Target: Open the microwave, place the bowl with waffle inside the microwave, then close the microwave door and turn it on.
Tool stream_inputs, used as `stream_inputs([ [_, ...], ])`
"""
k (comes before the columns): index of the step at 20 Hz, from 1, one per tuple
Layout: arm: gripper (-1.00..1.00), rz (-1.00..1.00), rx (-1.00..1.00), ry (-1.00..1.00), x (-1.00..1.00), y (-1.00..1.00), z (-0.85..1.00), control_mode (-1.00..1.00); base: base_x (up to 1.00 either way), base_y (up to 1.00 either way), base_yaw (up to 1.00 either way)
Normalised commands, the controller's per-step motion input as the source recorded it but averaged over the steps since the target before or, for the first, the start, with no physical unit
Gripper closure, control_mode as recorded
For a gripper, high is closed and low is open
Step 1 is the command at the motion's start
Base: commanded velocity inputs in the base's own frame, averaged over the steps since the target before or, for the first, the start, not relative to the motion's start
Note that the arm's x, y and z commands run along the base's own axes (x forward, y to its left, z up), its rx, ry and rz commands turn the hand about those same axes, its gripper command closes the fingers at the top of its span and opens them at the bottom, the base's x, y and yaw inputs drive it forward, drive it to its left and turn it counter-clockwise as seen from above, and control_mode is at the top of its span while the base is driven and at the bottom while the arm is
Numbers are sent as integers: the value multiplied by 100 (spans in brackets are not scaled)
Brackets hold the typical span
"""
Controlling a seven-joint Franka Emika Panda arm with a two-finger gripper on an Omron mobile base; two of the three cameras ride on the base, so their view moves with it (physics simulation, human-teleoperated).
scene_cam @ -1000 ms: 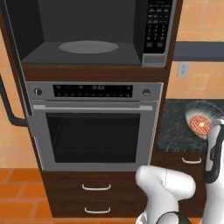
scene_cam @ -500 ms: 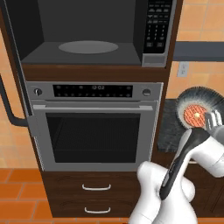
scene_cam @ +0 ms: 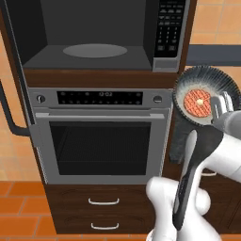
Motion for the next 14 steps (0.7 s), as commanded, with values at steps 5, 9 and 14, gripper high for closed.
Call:
stream_inputs([
  [5, 100, 21, 0, -4, 14, 86, 45, -100, 0, 0, 0],
  [9, 100, 32, 0, 0, 25, 85, 33, -100, 0, 0, 0],
  [14, 100, 13, 0, -13, 32, 82, 27, -100, 0, 0, 0],
])
